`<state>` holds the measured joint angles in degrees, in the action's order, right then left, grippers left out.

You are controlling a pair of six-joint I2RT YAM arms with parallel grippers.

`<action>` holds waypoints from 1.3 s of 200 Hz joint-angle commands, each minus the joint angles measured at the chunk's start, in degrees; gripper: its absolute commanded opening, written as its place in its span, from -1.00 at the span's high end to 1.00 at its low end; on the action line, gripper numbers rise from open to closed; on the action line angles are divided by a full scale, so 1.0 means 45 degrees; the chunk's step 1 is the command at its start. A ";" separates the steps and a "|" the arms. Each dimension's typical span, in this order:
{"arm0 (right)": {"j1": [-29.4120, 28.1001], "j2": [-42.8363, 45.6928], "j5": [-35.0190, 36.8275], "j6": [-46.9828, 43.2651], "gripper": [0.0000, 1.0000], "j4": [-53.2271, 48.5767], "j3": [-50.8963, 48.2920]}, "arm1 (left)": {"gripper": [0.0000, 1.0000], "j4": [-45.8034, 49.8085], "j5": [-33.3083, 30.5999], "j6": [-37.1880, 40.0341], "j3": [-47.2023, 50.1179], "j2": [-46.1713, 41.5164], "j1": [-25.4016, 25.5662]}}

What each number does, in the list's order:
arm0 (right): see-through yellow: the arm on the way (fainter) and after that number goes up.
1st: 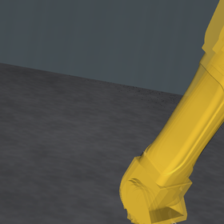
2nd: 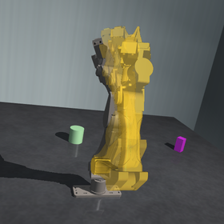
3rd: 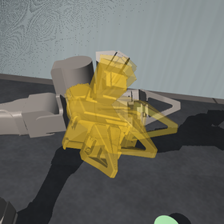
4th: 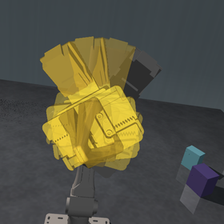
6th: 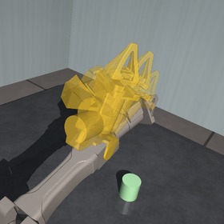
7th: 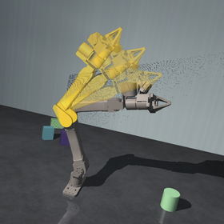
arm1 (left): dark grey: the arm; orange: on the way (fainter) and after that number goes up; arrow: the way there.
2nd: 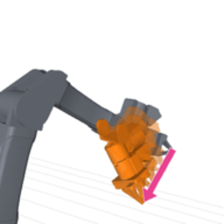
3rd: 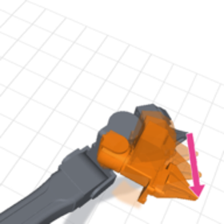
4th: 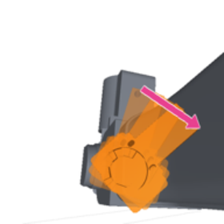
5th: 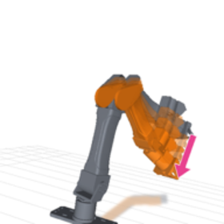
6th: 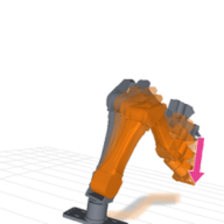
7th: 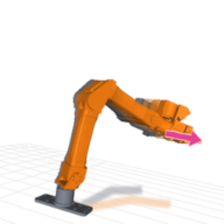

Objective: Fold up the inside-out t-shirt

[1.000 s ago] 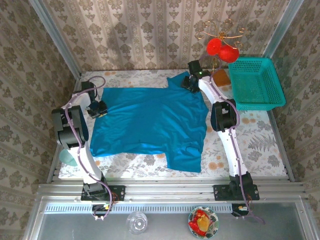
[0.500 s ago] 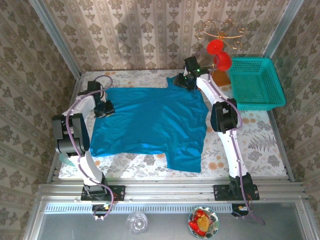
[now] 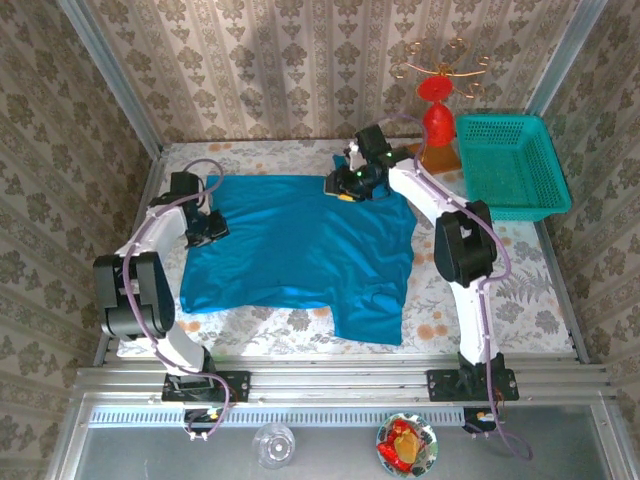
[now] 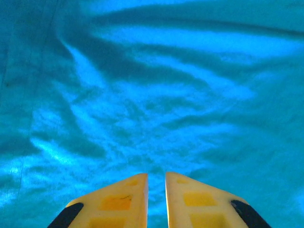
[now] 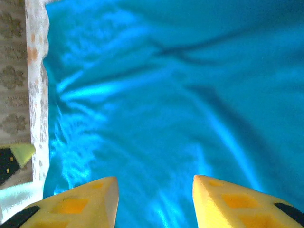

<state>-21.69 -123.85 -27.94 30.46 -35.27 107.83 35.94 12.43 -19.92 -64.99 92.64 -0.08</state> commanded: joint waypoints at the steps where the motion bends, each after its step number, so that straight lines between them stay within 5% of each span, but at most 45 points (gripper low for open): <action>1: -0.0118 0.1938 -0.0421 0.0644 0.07 0.0809 -0.1746 | 0.62 0.0108 0.0132 -0.0194 0.0591 -0.0606 0.0086; 129: -0.1615 1.2073 0.4944 0.2488 0.13 -0.3353 -1.4039 | 0.60 0.0233 -0.0368 -0.1104 0.4204 -0.4549 0.0290; 214: -0.4974 1.0907 0.5194 0.5503 0.10 -0.1122 -1.5916 | 0.54 0.0779 -0.0354 -0.1690 0.4496 -0.6390 0.0288; 260: -0.5276 1.0236 0.5523 0.5861 0.41 -0.0845 -1.6210 | 0.54 0.1236 -0.0530 -0.1684 0.4443 -0.7018 0.0281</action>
<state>-44.95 -77.30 -5.85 54.24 -39.64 36.34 38.46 11.14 -26.55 -45.23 62.89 0.80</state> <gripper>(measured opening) 0.334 0.229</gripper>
